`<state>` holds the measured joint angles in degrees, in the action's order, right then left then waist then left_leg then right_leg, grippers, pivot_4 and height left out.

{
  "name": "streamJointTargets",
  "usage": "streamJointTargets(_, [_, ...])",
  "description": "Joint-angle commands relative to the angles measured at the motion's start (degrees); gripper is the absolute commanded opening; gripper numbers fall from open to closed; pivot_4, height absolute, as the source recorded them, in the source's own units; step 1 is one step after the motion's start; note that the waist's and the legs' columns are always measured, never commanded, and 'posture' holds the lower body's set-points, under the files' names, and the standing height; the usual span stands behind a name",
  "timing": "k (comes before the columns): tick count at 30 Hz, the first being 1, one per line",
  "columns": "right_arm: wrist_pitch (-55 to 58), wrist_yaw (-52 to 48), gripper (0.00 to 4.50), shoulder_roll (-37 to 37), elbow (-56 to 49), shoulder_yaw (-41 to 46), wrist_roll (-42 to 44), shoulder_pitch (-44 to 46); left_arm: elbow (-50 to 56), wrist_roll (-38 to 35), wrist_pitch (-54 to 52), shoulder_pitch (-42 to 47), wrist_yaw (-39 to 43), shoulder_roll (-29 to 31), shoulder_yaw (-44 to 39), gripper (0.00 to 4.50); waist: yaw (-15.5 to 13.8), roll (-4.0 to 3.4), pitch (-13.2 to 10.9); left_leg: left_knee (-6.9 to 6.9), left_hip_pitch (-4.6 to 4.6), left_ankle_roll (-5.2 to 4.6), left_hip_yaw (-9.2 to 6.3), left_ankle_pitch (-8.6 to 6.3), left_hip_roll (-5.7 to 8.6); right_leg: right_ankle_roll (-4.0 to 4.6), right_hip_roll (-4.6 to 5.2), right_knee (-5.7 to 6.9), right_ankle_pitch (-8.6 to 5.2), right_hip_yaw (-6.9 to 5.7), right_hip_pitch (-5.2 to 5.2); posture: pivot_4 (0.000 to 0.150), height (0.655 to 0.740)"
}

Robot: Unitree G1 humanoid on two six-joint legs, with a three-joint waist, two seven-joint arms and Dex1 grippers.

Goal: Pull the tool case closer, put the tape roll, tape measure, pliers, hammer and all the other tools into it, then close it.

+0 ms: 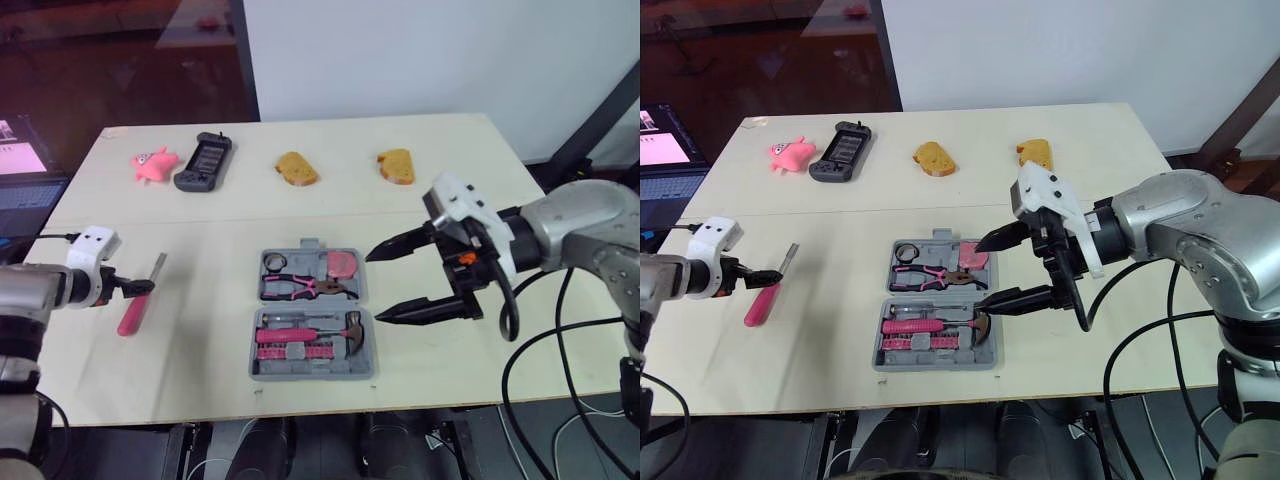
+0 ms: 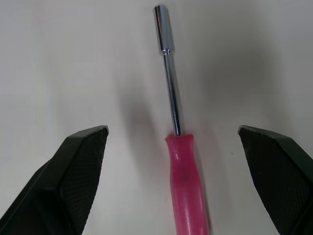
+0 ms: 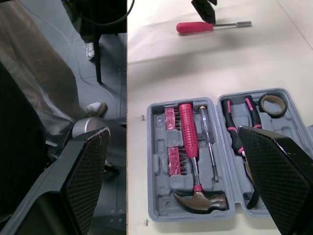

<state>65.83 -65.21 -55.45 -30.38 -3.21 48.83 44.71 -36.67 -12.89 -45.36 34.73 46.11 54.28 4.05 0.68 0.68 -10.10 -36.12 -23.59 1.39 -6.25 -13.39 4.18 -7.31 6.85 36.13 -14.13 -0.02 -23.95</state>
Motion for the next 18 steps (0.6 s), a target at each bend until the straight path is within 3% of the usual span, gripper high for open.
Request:
streamJointTargets(1, [-0.01,1.06,4.50,-0.76,-1.39,1.95,1.58,0.77,-4.88,3.36,0.40,4.66,1.29,0.22,1.08,4.49,0.00,0.08,-0.04,-0.02,-0.01,0.00,0.00,0.00,0.00,0.00,0.00,0.00,0.00,0.00,0.00,0.150,0.7400])
streamJointTargets(11, [-0.58,2.79,4.50,-0.89,-1.08,1.79,2.68,0.95,-17.61,11.52,0.24,14.91,8.00,-1.79,7.68,4.49,0.06,0.21,-0.12,-0.04,-0.03,-0.01,0.04,0.01,0.03,-0.02,-0.01,0.07,0.00,-0.01,-0.02,0.150,0.7400])
streamJointTargets(18, [-0.63,3.19,4.50,-0.19,-0.15,1.27,3.47,2.50,-24.81,16.26,3.85,17.64,8.46,-3.72,9.30,4.49,0.16,0.30,-0.17,-0.06,-0.04,-0.01,0.04,0.01,0.02,-0.03,-0.02,0.09,0.00,-0.01,-0.04,0.150,0.7400])
